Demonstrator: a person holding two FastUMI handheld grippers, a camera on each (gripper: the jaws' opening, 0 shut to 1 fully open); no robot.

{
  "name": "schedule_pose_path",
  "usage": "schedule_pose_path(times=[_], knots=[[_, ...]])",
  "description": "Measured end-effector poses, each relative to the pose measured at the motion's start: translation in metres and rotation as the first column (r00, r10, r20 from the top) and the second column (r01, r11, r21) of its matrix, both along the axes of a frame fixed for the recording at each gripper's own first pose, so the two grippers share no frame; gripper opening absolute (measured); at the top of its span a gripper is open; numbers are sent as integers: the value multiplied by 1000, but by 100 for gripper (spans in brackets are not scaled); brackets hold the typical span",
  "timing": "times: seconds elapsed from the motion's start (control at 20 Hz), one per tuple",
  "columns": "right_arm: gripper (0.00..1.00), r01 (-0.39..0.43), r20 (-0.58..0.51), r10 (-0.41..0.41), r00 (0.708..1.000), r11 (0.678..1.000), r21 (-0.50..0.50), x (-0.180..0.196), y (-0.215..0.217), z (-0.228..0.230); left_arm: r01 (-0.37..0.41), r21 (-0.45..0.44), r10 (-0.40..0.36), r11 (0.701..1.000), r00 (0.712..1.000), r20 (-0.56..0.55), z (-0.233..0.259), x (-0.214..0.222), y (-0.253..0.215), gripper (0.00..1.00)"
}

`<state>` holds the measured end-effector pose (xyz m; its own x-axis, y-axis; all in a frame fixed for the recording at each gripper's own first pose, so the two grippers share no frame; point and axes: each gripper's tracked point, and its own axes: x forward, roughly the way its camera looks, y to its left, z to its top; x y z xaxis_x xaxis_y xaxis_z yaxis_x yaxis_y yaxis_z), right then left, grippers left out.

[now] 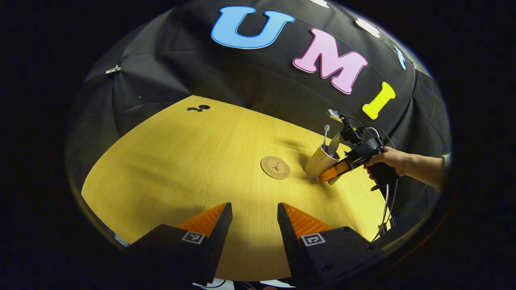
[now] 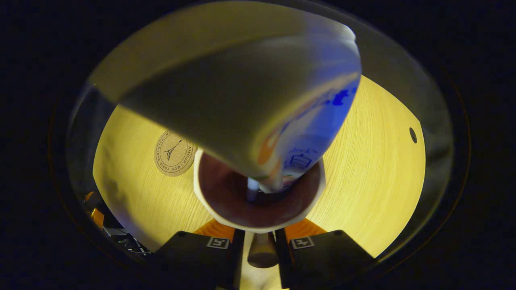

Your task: Put the toothbrush and toothpaste on the desktop into the cup, then pick up the cup and place it on the coaster on the desktop.

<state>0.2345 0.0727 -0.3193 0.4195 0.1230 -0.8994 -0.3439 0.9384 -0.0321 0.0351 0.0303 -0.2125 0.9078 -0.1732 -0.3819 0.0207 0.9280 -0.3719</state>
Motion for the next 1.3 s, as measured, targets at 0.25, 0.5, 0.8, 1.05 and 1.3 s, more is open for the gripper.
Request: schedule_pose_path(times=[0.25, 0.5, 0.8, 1.05, 1.3], knots=[[32, -42, 1, 42, 999, 999, -17, -4, 0, -1, -7, -11, 7, 1000, 1000, -6, 1, 6, 0, 72], [31, -94, 22, 94, 995, 995, -22, -8, 6, 6, -7, -10, 7, 1000, 1000, -4, 2, 6, 0, 72], [31, -136, 57, 135, 989, 991, 14, -9, 42, 22, -23, -22, 23, 1000, 1000, -1, 2, 5, 6, 72], [31, -187, 62, 185, 981, 982, 25, -7, 83, 29, -51, -35, 51, 998, 999, 1, 1, 0, 16, 71], [31, -250, 55, 249, 967, 968, 14, -8, 121, 26, -78, -53, 78, 996, 997, 1, 3, -5, 19, 71]])
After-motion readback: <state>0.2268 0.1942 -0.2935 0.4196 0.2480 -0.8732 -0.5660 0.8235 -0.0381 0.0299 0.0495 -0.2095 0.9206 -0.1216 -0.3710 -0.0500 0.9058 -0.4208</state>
